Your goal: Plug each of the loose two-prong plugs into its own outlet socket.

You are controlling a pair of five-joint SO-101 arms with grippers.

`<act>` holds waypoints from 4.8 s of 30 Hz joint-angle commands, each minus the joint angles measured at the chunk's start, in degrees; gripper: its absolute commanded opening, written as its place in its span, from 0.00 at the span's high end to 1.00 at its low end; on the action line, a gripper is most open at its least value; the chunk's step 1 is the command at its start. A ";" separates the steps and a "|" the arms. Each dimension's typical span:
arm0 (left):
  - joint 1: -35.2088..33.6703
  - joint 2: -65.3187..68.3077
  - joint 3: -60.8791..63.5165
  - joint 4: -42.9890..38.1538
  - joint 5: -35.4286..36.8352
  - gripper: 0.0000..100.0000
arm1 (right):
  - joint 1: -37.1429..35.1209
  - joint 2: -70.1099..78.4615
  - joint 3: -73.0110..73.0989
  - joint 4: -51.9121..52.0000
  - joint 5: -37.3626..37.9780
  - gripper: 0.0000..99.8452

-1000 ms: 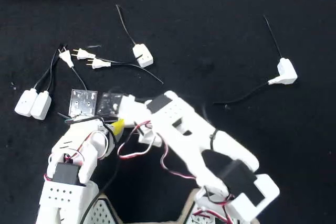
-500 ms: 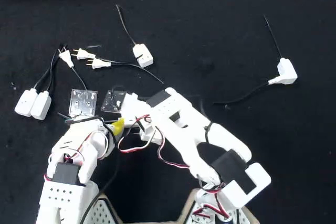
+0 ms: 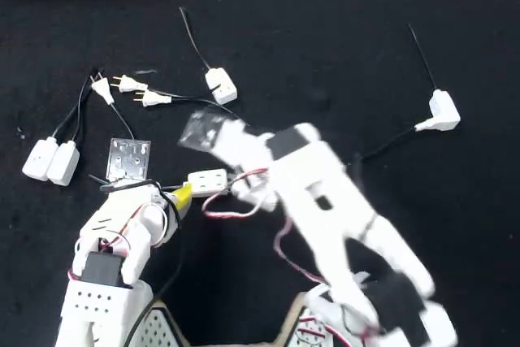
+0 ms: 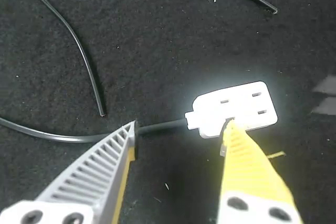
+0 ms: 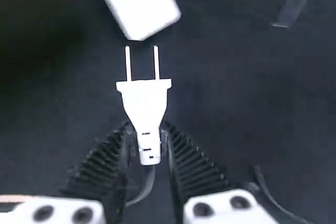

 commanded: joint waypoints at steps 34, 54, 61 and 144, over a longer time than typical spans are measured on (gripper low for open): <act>0.48 -0.44 -0.75 -0.88 -0.26 0.73 | 19.43 6.37 19.82 -23.82 8.79 0.98; 0.48 -0.44 -0.75 -0.88 -0.26 0.73 | 12.48 6.55 8.04 -17.32 4.57 0.82; 0.48 -0.44 -0.75 -0.88 -0.26 0.73 | 15.03 16.48 1.54 -17.14 6.95 0.82; -0.22 -0.44 -1.36 -0.88 -0.26 0.73 | -5.80 -11.21 10.86 -13.89 -9.41 0.99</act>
